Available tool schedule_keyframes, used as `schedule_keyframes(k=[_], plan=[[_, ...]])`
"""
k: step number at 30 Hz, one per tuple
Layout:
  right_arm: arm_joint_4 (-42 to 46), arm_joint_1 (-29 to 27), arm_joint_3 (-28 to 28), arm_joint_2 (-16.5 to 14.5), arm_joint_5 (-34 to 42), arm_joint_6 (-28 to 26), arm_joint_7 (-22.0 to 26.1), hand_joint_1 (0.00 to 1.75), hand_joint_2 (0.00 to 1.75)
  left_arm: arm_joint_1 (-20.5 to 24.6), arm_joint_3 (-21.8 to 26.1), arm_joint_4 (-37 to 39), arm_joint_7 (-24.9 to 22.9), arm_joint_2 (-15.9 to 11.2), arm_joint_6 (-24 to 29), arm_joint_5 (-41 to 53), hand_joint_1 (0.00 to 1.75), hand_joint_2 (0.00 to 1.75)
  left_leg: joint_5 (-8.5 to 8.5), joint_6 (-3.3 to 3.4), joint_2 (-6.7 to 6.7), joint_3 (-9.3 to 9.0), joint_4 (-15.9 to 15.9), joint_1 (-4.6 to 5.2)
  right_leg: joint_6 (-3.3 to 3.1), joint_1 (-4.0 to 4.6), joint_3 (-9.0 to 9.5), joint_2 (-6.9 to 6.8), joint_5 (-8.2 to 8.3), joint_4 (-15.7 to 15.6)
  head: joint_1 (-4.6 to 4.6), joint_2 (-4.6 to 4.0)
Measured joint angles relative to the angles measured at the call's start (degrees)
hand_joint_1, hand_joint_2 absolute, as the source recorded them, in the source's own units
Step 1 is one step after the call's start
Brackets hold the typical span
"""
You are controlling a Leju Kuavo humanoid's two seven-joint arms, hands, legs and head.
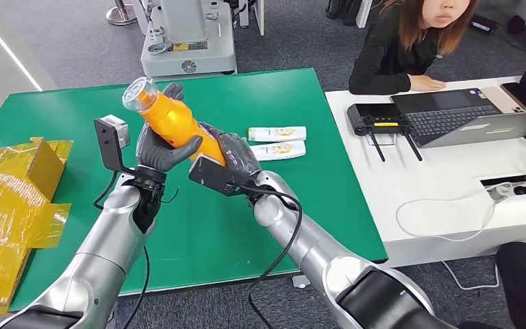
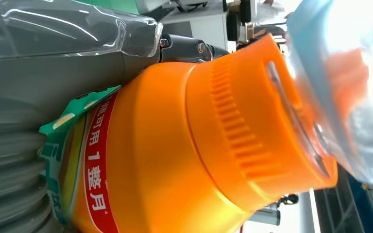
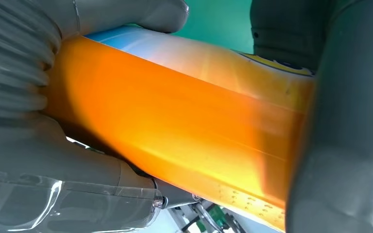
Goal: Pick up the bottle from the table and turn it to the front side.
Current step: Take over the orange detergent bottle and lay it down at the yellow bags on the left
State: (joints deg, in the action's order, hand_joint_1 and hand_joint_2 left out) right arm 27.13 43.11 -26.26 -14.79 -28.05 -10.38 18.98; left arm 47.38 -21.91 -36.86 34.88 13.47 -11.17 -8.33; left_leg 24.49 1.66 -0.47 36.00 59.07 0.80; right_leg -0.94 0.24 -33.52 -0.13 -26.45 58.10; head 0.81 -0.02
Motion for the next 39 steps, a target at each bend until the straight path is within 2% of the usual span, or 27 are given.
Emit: schedule_keyframes(k=[9,14,18,22,29,35,39], plan=[[-1.6,0.1,-1.3,1.3,0.7,0.7,-1.1,1.75,1.75,0.2,0.9,1.8,0.6,-0.6,0.7,2.5,0.0,1.75,0.0,0.0,0.0,0.01,0.0,0.01,0.0,-0.02,-0.01,0.0,0.0,0.0,0.0,0.0],[-2.0,-1.2,-2.1,2.4,0.7,0.5,-1.6,1.75,1.75,0.9,2.0,2.2,-0.2,-0.9,-1.7,1.8,0.0,1.75,0.0,0.0,-0.02,0.02,0.0,0.01,0.0,-0.01,-0.01,-0.01,0.0,0.0,0.01,0.0],[-1.9,-2.0,-2.8,3.1,0.3,-0.3,-1.9,1.75,1.75,1.1,2.7,2.6,-2.6,-1.1,-6.4,-0.2,1.75,1.75,0.0,0.0,0.05,0.02,0.0,0.01,0.0,-0.01,-0.04,0.03,0.0,0.0,-0.01,0.0],[-1.6,-2.5,-3.0,3.7,-0.2,-0.5,-2.2,1.75,1.75,1.1,3.2,3.0,-5.4,-1.1,-10.9,-3.0,1.7,1.75,0.0,0.0,0.05,0.02,0.0,0.01,0.0,-0.01,-0.05,0.03,0.0,0.0,0.0,0.0],[-1.1,-3.2,-3.5,4.8,-0.4,-2.2,-2.3,1.75,1.75,1.1,4.6,4.3,-13.5,-1.0,-22.3,-11.1,1.75,1.75,0.0,0.0,0.1,0.02,0.0,0.01,0.0,-0.01,-0.06,0.07,0.01,0.0,0.0,0.0],[-0.2,-3.4,-3.9,5.5,-0.4,-3.9,-2.7,1.74,1.75,1.2,4.9,4.7,-15.5,-0.8,-24.9,-13.9,1.75,1.75,0.0,0.0,0.12,0.02,0.0,0.01,0.0,-0.01,-0.09,0.1,0.01,0.0,0.0,0.0],[0.5,-3.3,-3.9,6.1,-0.3,-4.5,-2.7,0.04,1.75,1.1,4.9,4.7,-15.1,-0.5,-24.6,-14.1,1.75,1.75,0.0,0.0,0.14,0.02,0.0,0.01,0.0,-0.01,-0.08,0.1,0.02,0.0,-0.01,0.0]])
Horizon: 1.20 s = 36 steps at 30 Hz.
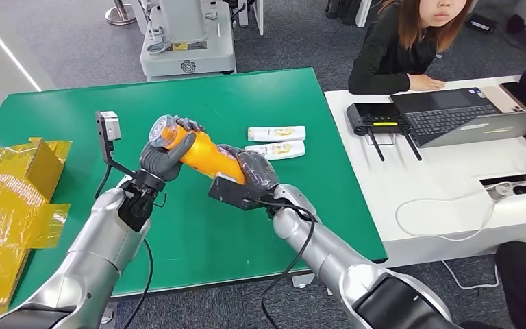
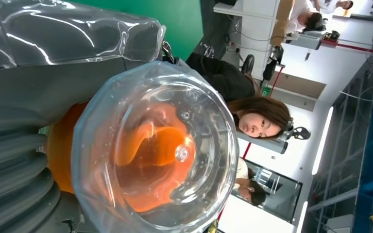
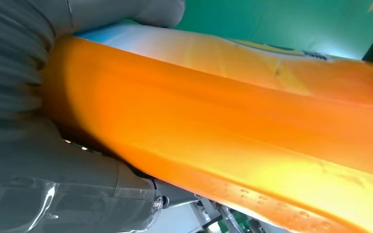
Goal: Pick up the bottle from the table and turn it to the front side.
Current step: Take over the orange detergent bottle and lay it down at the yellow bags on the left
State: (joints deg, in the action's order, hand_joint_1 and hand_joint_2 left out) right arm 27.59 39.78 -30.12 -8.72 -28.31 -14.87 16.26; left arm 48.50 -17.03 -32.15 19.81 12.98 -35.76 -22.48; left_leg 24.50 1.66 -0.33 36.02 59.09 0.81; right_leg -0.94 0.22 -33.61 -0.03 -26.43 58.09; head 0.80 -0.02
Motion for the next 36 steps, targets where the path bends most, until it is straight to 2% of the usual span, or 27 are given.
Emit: schedule_keyframes(k=[5,12,18,23,32,36], plan=[[1.4,-0.1,0.0,0.4,0.7,-1.0,0.1,0.0,1.75,-0.4,-0.8,-0.4,2.9,0.6,2.8,1.4,1.75,1.75,0.0,0.0,-0.03,0.01,0.0,0.0,0.0,0.0,0.0,-0.02,0.0,0.0,0.0,0.0],[7.1,-3.4,1.6,1.2,1.2,-2.2,0.5,0.0,1.75,-0.9,-2.7,-3.7,10.3,1.1,13.3,11.3,1.75,1.75,0.0,0.0,-0.03,0.02,0.0,0.0,0.0,0.0,0.0,-0.02,0.0,0.0,0.01,0.0],[13.1,-8.7,3.1,2.7,2.4,-2.0,3.9,0.0,1.75,-1.0,-2.7,-6.8,15.5,-0.1,19.0,20.9,1.75,1.75,0.01,0.0,-0.02,0.02,0.0,0.0,0.0,0.0,0.0,-0.02,0.0,0.0,0.01,0.0],[15.3,-10.3,3.2,3.1,3.9,-0.8,6.4,0.0,1.75,-0.7,-2.8,-7.7,18.6,-1.5,22.9,28.3,1.75,1.75,0.0,0.0,-0.01,0.02,0.0,-0.01,0.0,0.01,-0.01,-0.01,0.0,0.0,0.01,0.0],[22.2,-15.5,2.2,3.8,5.5,-0.9,8.3,0.0,1.75,5.4,-4.6,-8.4,18.2,-6.2,36.3,46.1,1.75,1.75,0.0,-0.01,-0.02,0.04,0.0,-0.02,-0.01,0.02,-0.03,-0.02,0.0,0.0,0.0,0.0],[26.5,-18.9,1.8,4.2,5.8,-1.0,8.3,0.0,1.75,9.8,-4.6,-8.3,17.4,-8.3,38.5,49.8,1.75,1.75,0.0,-0.01,-0.04,0.07,0.0,-0.02,-0.02,0.02,-0.04,-0.03,-0.01,0.0,0.01,0.0]])
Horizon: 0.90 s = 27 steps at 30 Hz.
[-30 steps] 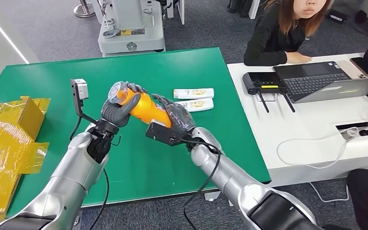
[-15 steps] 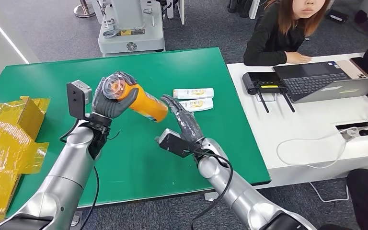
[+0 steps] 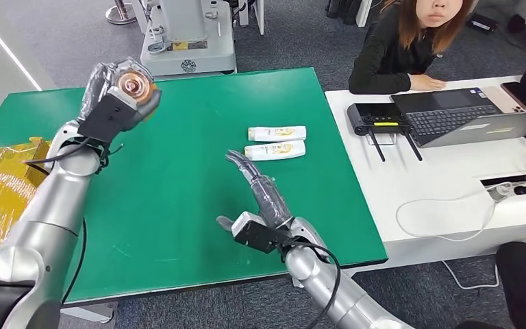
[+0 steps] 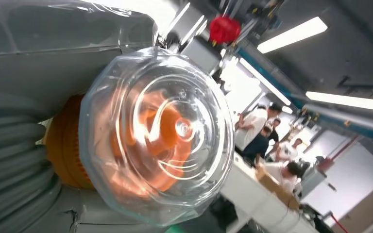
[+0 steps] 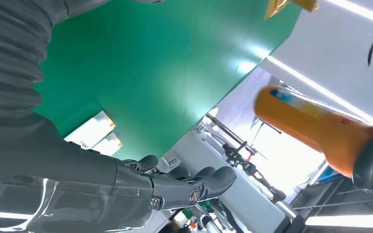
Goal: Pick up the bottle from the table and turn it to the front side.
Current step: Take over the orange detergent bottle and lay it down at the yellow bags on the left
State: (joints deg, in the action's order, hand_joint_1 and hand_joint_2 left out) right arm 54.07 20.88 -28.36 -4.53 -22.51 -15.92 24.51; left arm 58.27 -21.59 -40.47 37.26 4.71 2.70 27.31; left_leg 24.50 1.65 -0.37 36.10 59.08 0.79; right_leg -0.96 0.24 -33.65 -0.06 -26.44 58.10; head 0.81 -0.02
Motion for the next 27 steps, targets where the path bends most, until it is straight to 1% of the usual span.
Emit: schedule_keyframes(k=[3,7,13,17,22,27], plan=[[3.1,-2.0,-0.2,0.3,0.5,0.0,-0.3,0.0,1.75,3.0,0.0,0.6,-1.4,-1.2,1.2,3.1,1.75,1.75,0.0,0.0,0.03,0.0,0.0,0.0,0.0,0.0,-0.01,0.01,0.0,0.0,0.01,0.0],[7.0,-4.8,-0.1,0.5,0.4,0.0,-1.4,0.0,1.75,7.1,-0.3,2.9,-4.1,-2.5,3.6,9.5,1.75,1.75,0.0,0.0,0.03,0.0,0.0,0.01,0.0,-0.01,-0.01,0.02,0.0,0.0,-0.01,0.0],[12.2,-8.7,1.3,0.8,0.3,0.1,-2.3,0.0,1.75,11.9,-2.2,7.3,-7.0,-4.3,4.3,15.8,1.75,1.75,0.0,0.0,0.06,0.0,0.0,0.01,0.0,-0.01,-0.01,0.04,0.0,0.0,-0.01,0.0],[15.0,-10.9,3.1,1.2,1.0,0.5,-2.0,0.0,1.75,13.3,-3.9,9.1,-8.4,-6.0,4.8,19.6,1.75,1.75,0.0,0.0,0.08,0.0,0.0,0.01,0.0,-0.01,-0.01,0.06,0.0,0.0,0.0,0.0],[18.1,-13.4,5.4,1.7,2.1,1.5,-1.4,0.0,1.75,13.9,-6.4,10.3,-10.5,-8.8,5.7,24.8,1.75,1.75,0.0,0.0,0.1,0.0,0.0,0.01,0.0,-0.01,-0.02,0.08,0.0,0.0,-0.01,0.0],[19.8,-14.7,7.2,2.2,4.7,3.0,-1.1,0.0,1.75,13.7,-7.2,11.3,-11.5,-11.9,6.2,26.3,1.75,1.75,0.0,-0.01,0.11,0.0,0.0,-0.01,-0.01,0.01,-0.03,0.1,0.0,0.0,-0.01,0.0]])
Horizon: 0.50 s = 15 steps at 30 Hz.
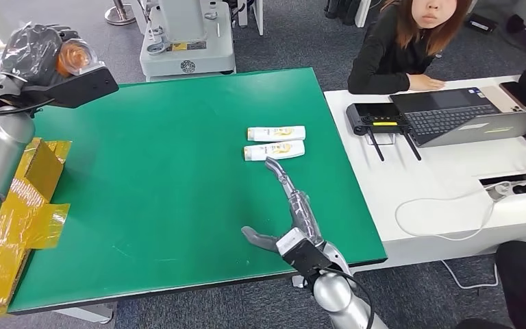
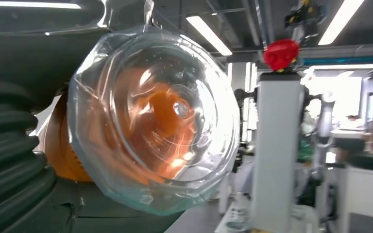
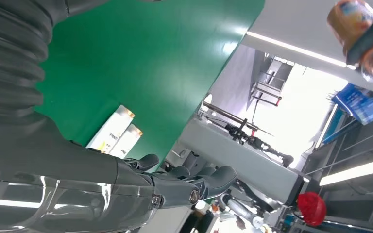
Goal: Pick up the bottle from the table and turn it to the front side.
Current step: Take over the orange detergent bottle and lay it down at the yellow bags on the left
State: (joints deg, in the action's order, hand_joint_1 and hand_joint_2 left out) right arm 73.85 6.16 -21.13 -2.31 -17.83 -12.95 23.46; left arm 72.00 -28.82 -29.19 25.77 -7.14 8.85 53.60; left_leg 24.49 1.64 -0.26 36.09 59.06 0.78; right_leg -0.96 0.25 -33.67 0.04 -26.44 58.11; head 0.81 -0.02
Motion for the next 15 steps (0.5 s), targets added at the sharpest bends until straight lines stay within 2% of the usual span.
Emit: schedule_keyframes(k=[8,15], plan=[[0.9,-3.3,2.3,0.9,2.2,-0.4,1.9,0.0,1.75,-0.3,-2.5,1.0,-2.7,-6.3,0.5,6.6,1.75,1.75,0.0,0.0,0.02,0.0,0.0,0.0,-0.01,0.0,-0.01,0.04,-0.01,0.0,0.01,0.0],[2.7,-6.2,3.6,1.7,4.2,-1.7,2.8,0.0,1.75,0.5,-4.4,1.9,-3.8,-10.1,0.0,10.4,1.75,1.75,0.0,0.0,0.01,0.02,0.0,-0.01,-0.02,0.0,-0.02,0.02,-0.02,0.0,0.02,0.0]])
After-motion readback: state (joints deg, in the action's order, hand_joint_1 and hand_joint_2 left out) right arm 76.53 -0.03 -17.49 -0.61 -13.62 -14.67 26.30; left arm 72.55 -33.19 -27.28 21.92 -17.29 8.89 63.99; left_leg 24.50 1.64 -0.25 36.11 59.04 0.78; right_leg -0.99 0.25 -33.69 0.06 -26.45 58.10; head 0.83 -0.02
